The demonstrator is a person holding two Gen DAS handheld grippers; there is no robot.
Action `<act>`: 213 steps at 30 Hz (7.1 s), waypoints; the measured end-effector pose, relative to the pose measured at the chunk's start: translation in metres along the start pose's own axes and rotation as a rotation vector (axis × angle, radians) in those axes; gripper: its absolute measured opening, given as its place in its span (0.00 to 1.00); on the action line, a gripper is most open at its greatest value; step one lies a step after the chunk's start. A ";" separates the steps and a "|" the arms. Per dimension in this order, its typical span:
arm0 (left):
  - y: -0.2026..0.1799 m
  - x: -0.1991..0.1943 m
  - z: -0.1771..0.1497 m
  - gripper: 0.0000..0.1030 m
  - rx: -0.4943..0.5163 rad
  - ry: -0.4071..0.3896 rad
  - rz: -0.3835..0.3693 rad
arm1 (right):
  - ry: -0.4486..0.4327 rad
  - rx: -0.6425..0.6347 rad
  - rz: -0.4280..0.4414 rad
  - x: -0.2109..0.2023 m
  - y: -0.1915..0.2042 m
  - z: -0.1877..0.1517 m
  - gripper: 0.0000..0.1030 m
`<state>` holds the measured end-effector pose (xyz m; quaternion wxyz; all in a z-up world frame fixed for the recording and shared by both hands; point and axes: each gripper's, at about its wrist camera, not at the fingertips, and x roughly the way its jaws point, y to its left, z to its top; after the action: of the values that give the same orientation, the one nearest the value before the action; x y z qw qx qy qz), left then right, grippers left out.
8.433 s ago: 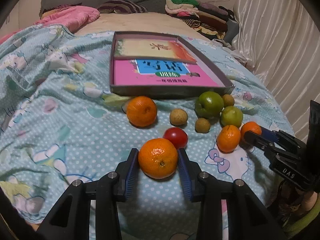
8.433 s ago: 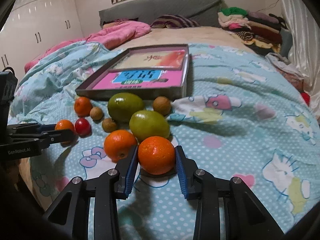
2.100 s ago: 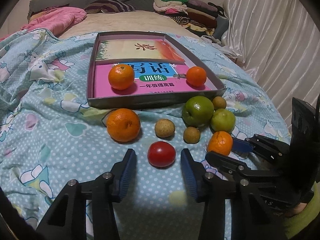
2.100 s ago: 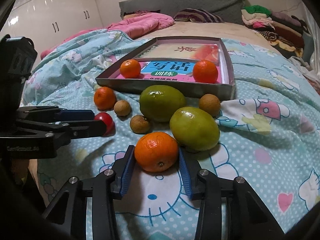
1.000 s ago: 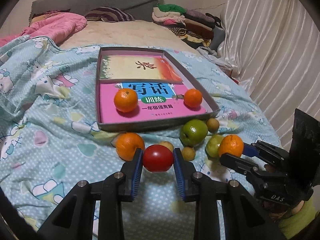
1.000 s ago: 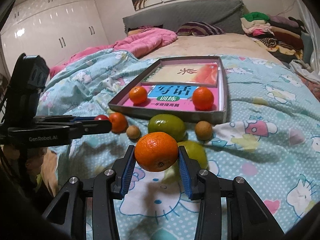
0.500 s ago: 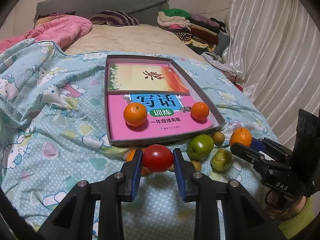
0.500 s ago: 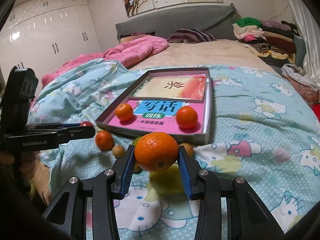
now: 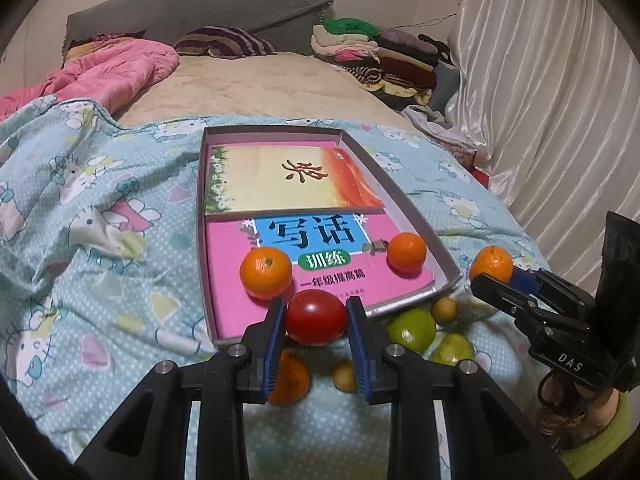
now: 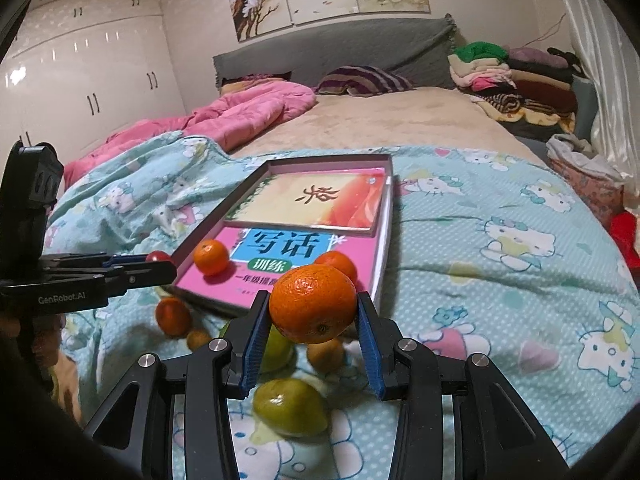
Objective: Organize fruits
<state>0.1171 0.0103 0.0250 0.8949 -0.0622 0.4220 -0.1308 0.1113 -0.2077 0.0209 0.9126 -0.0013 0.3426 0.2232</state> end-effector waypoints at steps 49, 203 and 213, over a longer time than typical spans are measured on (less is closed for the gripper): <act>0.022 0.049 0.007 0.30 -0.023 0.054 0.066 | 0.087 -0.107 -0.076 0.062 0.000 0.014 0.42; -0.021 -0.006 -0.062 0.81 0.058 0.032 0.037 | 0.061 -0.098 -0.010 -0.014 0.018 -0.054 0.70; -0.019 -0.004 -0.062 0.60 0.055 0.031 0.006 | 0.107 -0.113 -0.010 -0.002 0.023 -0.061 0.70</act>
<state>0.0639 -0.0066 -0.0074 0.8900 -0.0340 0.4324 -0.1408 0.0626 -0.1976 -0.0216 0.8926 -0.0664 0.3775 0.2373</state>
